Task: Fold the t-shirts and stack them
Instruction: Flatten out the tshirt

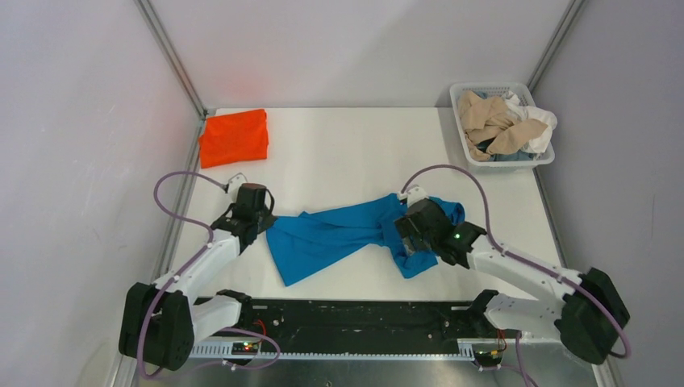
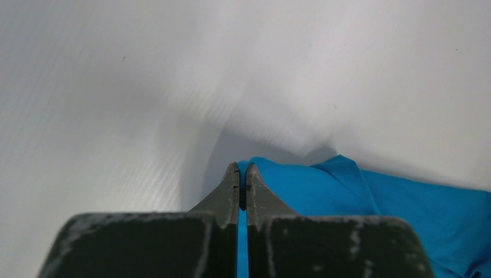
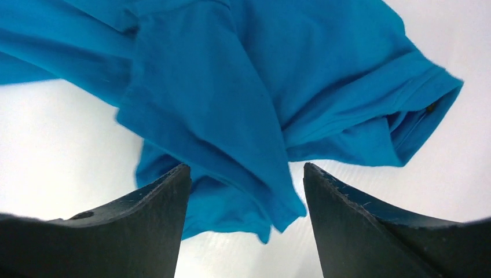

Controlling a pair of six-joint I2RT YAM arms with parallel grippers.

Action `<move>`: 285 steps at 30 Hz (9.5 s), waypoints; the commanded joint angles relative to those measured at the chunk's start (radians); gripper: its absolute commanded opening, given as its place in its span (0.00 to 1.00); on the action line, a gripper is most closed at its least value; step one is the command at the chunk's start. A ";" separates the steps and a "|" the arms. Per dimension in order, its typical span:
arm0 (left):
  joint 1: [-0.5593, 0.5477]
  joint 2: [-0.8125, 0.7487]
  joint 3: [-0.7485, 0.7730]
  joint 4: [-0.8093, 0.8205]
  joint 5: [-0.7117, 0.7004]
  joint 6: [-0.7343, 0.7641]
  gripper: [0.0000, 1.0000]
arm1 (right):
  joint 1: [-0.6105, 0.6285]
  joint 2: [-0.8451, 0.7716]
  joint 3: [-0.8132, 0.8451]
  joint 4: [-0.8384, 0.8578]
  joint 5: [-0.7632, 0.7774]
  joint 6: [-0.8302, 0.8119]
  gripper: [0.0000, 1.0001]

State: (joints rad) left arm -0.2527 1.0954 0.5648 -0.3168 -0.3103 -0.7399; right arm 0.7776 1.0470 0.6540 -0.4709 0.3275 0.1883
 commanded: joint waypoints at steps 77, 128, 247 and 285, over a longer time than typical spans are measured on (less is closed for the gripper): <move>0.007 -0.008 0.043 0.009 -0.023 0.061 0.00 | 0.183 0.339 0.145 0.257 0.242 -0.210 0.54; 0.004 -0.441 0.413 0.009 0.097 0.127 0.00 | 0.013 -0.258 0.363 0.140 0.282 -0.179 0.00; 0.006 -0.572 0.927 -0.056 0.114 0.264 0.00 | -0.406 -0.268 1.170 -0.028 -0.324 0.107 0.00; -0.035 0.318 0.446 0.067 0.032 0.167 1.00 | -0.474 0.558 0.597 0.143 -0.210 0.326 0.99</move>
State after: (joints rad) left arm -0.2291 1.5032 1.1168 -0.2440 -0.3439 -0.5007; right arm 0.2893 1.6356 1.3064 -0.2596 0.1829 0.4500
